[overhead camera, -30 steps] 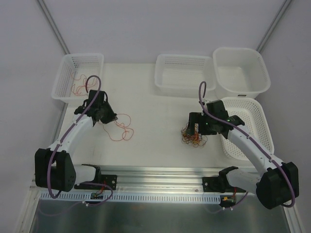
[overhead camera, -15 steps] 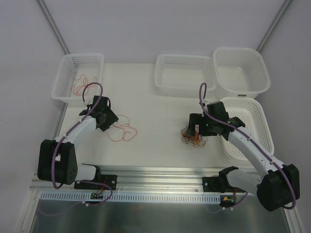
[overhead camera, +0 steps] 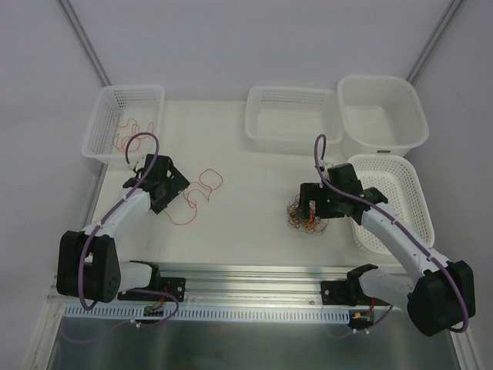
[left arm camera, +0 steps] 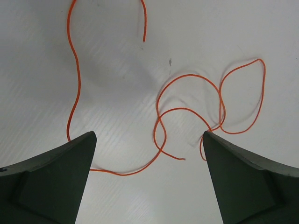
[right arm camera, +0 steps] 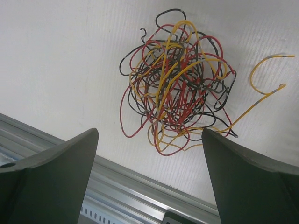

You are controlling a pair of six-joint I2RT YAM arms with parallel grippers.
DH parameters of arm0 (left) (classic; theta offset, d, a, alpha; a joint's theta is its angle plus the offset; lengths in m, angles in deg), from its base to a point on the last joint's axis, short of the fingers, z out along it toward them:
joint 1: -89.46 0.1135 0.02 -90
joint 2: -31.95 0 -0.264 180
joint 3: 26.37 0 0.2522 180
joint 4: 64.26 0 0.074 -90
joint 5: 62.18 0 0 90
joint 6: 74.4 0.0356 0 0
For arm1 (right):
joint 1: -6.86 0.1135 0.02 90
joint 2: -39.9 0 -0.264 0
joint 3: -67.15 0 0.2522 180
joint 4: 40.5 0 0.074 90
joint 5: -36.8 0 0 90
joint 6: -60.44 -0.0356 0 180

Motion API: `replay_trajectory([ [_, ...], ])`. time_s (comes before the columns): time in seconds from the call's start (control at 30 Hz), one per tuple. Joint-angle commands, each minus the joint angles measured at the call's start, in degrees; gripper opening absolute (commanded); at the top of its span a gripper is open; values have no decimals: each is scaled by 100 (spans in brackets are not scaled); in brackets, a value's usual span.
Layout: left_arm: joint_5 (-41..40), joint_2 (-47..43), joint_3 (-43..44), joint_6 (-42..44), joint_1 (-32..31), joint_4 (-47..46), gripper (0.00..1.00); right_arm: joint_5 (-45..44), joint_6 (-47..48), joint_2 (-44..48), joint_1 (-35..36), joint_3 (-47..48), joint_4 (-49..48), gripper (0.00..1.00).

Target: Untangle the cables

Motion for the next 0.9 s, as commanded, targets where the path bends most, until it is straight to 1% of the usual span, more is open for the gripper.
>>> replay_trajectory([
  [0.0,-333,-62,-104,-156,27,227,99,84,108,67,26,-52,-178,97],
  [0.27,-658,-211,-165,-218,27,552,99,110,108,75,26,-114,-204,97],
  [0.5,-544,-202,-402,-156,27,675,99,215,108,58,26,-132,-239,97],
  [0.67,-676,-878,-604,89,27,711,99,251,108,102,35,-105,-231,97],
  [0.8,-807,-1484,-657,2,19,983,99,268,99,49,27,-88,-222,97],
  [0.87,-1026,-1792,-640,-7,27,1123,99,286,108,40,27,-79,-239,97],
])
